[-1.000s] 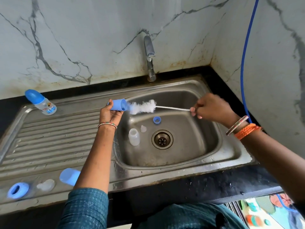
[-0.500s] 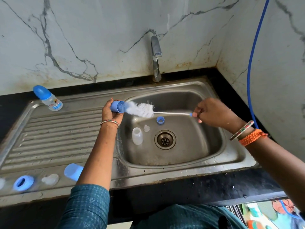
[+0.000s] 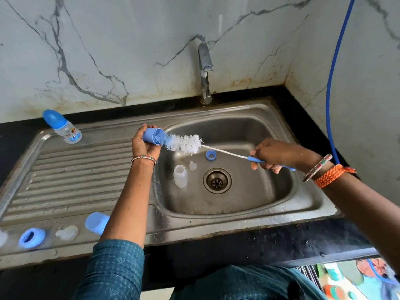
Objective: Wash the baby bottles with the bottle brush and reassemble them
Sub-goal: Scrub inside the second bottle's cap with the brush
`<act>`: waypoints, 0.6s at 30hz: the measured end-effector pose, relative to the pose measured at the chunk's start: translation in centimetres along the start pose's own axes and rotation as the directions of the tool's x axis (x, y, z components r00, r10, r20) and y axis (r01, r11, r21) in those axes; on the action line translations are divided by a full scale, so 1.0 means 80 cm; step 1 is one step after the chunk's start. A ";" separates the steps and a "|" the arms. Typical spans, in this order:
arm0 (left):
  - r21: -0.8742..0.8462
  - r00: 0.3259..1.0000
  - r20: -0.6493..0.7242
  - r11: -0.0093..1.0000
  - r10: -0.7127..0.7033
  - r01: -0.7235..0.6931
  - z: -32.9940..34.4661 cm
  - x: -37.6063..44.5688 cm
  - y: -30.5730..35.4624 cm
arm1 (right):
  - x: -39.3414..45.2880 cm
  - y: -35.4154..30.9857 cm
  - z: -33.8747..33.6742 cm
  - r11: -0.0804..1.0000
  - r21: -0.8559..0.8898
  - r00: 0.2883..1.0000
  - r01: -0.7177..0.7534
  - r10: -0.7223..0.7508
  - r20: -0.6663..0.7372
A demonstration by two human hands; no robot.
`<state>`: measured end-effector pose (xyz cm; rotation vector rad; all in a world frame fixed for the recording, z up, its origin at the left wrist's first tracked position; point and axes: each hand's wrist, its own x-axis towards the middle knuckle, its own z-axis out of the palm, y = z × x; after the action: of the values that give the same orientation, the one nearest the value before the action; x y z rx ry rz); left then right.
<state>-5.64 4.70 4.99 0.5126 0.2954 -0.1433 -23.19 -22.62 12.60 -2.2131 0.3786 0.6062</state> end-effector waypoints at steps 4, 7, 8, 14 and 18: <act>-0.001 0.998 -0.057 1.000 0.014 -0.014 -0.002 0.000 0.003 | -0.003 0.006 0.002 0.936 -0.332 0.914 0.115 -0.230 -0.334; 0.022 0.998 -0.059 1.000 0.001 0.000 -0.004 0.001 0.003 | -0.006 0.001 0.002 0.908 -0.414 0.836 0.061 -0.273 -0.476; 0.032 0.999 -0.046 0.999 -0.005 0.006 -0.004 0.001 0.003 | -0.005 0.000 -0.001 0.916 -0.399 0.850 0.050 -0.248 -0.464; -0.003 1.000 -0.008 1.000 -0.001 0.001 -0.003 -0.002 0.004 | -0.009 -0.002 0.004 0.851 -0.525 0.832 -0.023 -0.275 -0.482; 0.013 0.998 -0.055 1.000 -0.001 0.001 -0.003 -0.001 0.002 | -0.016 -0.009 0.009 0.845 -0.534 0.710 0.031 -0.395 -0.584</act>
<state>-5.72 5.00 4.86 0.5295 0.3487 -0.1323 -24.17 -21.53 13.31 -2.8871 0.3289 -0.3328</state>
